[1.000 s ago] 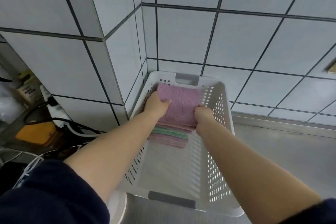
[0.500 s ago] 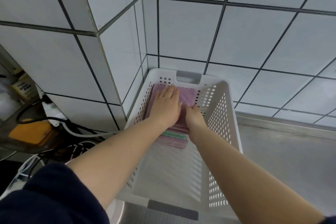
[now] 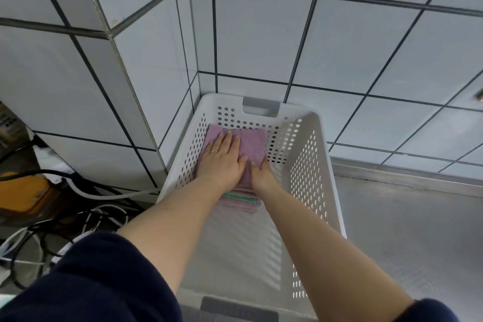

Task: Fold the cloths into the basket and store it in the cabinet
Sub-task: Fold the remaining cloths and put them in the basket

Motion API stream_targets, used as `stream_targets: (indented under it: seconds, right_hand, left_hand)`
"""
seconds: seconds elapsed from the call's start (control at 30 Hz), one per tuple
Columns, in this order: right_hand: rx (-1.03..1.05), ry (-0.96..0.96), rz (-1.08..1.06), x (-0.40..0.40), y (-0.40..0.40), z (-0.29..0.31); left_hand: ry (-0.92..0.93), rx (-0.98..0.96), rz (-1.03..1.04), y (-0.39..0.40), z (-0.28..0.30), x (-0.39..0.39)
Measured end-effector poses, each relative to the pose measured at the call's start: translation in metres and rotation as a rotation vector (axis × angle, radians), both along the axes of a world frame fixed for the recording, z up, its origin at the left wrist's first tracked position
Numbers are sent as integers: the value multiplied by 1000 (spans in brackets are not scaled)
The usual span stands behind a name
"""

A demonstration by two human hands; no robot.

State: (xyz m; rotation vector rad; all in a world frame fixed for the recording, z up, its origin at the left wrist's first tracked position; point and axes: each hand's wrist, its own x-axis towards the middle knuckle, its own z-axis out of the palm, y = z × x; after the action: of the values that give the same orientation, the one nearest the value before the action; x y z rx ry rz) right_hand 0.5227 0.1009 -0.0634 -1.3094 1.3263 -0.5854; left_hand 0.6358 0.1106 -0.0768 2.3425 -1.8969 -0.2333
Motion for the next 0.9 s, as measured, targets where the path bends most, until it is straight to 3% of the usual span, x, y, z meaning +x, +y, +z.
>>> stream_targets:
  seconds: [0.37, 0.6, 0.73, 0.9]
  right_hand:
    - [89, 140, -5, -10, -2, 33]
    - [-4, 185, -21, -46, 38, 100]
    - [-60, 96, -98, -67, 69, 120]
    - [-8, -146, -263, -102, 119, 137]
  left_hand:
    - [55, 164, -21, -1, 36, 0]
    - [457, 118, 5, 58, 94, -10]
    - [700, 31, -7, 92, 121, -26]
    - [956, -32, -66, 123, 140, -59]
